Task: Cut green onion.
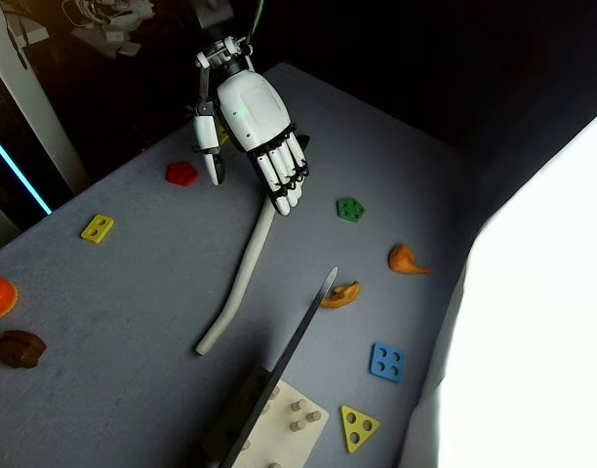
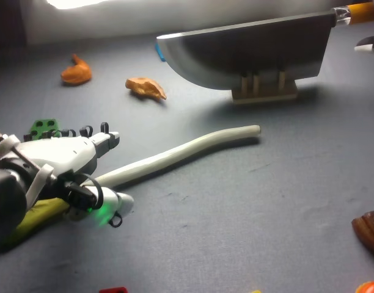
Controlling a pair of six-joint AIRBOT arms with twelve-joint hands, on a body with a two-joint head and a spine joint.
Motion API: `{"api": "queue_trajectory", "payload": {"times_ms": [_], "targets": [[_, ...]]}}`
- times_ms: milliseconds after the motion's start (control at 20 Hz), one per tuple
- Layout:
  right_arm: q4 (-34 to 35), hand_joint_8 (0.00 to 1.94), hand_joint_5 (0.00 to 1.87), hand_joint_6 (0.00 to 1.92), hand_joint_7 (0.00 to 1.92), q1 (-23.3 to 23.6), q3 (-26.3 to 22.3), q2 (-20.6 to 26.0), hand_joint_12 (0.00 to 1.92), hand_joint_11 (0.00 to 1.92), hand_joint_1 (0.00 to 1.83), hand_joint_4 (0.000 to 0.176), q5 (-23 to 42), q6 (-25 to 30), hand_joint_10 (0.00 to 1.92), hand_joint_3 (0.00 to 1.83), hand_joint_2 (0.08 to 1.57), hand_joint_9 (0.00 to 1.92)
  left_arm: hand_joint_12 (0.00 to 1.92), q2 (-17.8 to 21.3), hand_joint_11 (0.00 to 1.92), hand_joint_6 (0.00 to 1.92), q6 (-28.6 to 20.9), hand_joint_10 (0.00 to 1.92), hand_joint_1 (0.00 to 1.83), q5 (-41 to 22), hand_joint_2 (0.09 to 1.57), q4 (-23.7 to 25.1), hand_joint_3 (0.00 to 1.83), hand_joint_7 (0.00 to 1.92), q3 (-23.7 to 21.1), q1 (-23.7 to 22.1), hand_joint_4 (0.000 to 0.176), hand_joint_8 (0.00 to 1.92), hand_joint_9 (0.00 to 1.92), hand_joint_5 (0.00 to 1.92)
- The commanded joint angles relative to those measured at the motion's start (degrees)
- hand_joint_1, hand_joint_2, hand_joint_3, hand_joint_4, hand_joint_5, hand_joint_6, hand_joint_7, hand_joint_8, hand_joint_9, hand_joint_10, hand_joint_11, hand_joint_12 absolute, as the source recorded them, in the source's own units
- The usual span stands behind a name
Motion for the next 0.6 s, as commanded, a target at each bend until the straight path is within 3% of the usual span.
{"api": "queue_trajectory", "payload": {"times_ms": [0, 50, 100, 350, 500, 550], "targets": [[0.6, 0.0, 0.0, 0.0, 0.0, 0.8, 0.8, 0.2, 0.0, 0.0, 1.18, 0.0, 7.2, 0.3, 0.0, 0.0, 1.02, 0.0, 0.7, 0.6, 0.0, 0.01, -1.3, 0.01, 0.54, -3.2, 1.26, 4.5, 0.0, 0.1, -0.4, 0.1, 0.039, 0.01, 0.15, 0.02], [0.4, 0.0, 0.0, 0.0, 0.0, 1.0, 1.1, -0.2, 0.0, 0.0, 1.18, 0.0, 7.3, 0.3, 0.0, 0.0, 1.02, 0.0, 0.71, 0.8, 0.0, 0.01, -2.2, 0.02, 0.56, -4.3, 1.25, 6.1, 0.0, 0.12, -1.0, 0.8, 0.033, 0.01, 0.17, 0.04], [0.3, 0.0, 0.0, 0.0, 0.0, 1.2, 1.3, -0.5, 0.0, 0.0, 1.18, 0.0, 7.4, 0.3, 0.0, 0.0, 1.01, 0.0, 0.63, 1.1, 0.0, 0.01, -2.9, 0.01, 0.56, -5.3, 1.26, 7.3, 0.0, 0.12, -1.6, 1.3, 0.034, 0.01, 0.17, 0.04], [-0.4, 0.0, 0.0, 0.0, 0.0, 1.6, 3.7, -2.9, 0.0, 0.0, 1.17, 0.0, 7.9, 0.9, 0.0, 0.0, 1.03, 0.0, 0.65, 1.5, 0.0, 0.0, -8.5, 0.0, 0.61, -12.1, 1.25, 14.3, 0.0, 0.11, -5.0, 6.5, 0.039, 0.0, 0.16, 0.03], [-1.5, 0.0, 0.0, 0.0, 0.0, 1.7, 5.4, -4.2, 0.0, 0.0, 1.15, 0.0, 7.9, 3.5, 0.0, 0.0, 1.05, 0.0, 0.68, 1.4, 0.0, 0.0, -8.8, 0.01, 0.57, -13.7, 1.26, 16.0, 0.0, 0.12, -5.6, 8.5, 0.042, 0.0, 0.17, 0.03], [-1.5, 0.0, 0.0, 0.0, 0.0, 1.8, 5.6, -4.6, 0.0, 0.0, 1.16, 0.002, 7.9, 3.5, 0.0, 0.0, 1.05, 0.0, 0.78, 1.2, 0.0, 0.0, -8.4, 0.01, 0.57, -13.7, 1.25, 16.5, 0.0, 0.13, -5.7, 9.0, 0.044, 0.0, 0.19, 0.03]]}}
